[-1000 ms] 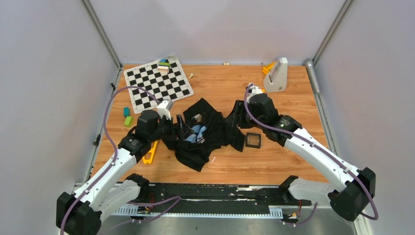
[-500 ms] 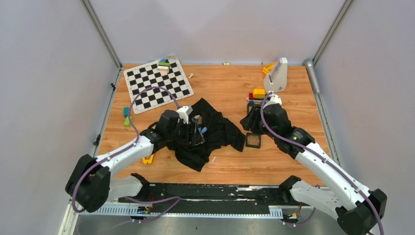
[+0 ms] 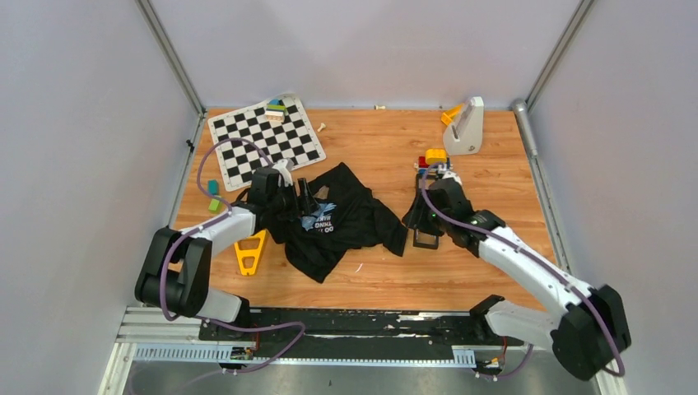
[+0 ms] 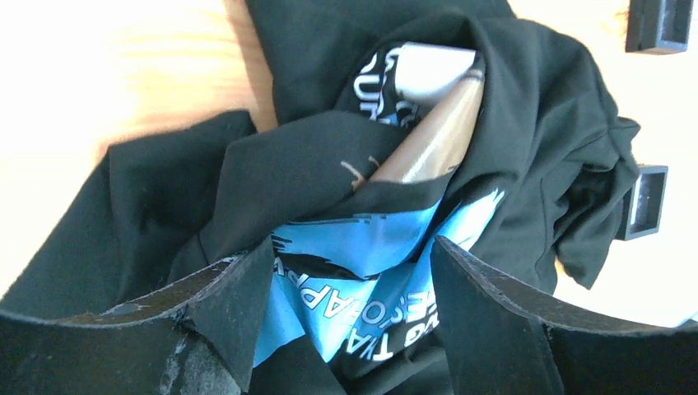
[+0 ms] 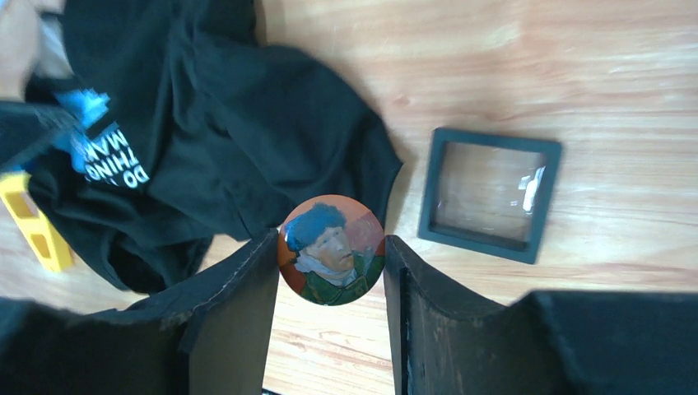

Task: Remove the brooch from the garment

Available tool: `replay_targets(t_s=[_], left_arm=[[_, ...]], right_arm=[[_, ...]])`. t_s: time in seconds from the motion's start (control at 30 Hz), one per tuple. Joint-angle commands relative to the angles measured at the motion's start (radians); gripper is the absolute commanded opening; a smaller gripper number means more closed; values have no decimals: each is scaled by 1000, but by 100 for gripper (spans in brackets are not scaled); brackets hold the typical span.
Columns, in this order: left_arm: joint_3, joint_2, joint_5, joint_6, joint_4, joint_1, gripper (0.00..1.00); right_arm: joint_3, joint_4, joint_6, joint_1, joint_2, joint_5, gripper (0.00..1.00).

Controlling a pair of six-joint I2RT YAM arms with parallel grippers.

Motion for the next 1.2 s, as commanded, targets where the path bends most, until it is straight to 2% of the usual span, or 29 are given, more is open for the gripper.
replay_targets(t_s=[0.0,0.2,0.43,0.77,0.83,0.9,0.93,1.07,1.17], left_arm=[[70,-17,-62,57,27,1,78],[100,-26,-69,94,11,21,79],[37,-203,-18,81,-21,19,81],[-60,-371,35,50,-57,20,82],[-70,-374,52,49,-61,20,83],[-79,-367,66,45,-57,19,83],[-81,-357,78,43,-54,19,84],[-99,-329,109,36,-11,19,86],[-114,-323,137,32,25,20,87]], right_arm=[[93,99,-36,96,148,-59,29],[209,191,-56,181,369,-39,29],[333,218,-84,257,570,-8,33],[399,235,-84,307,695,20,38],[413,233,-86,312,712,20,47],[419,233,-86,318,721,25,68],[419,231,-87,320,719,28,73],[396,223,-83,320,680,38,86],[365,202,-86,318,620,63,88]])
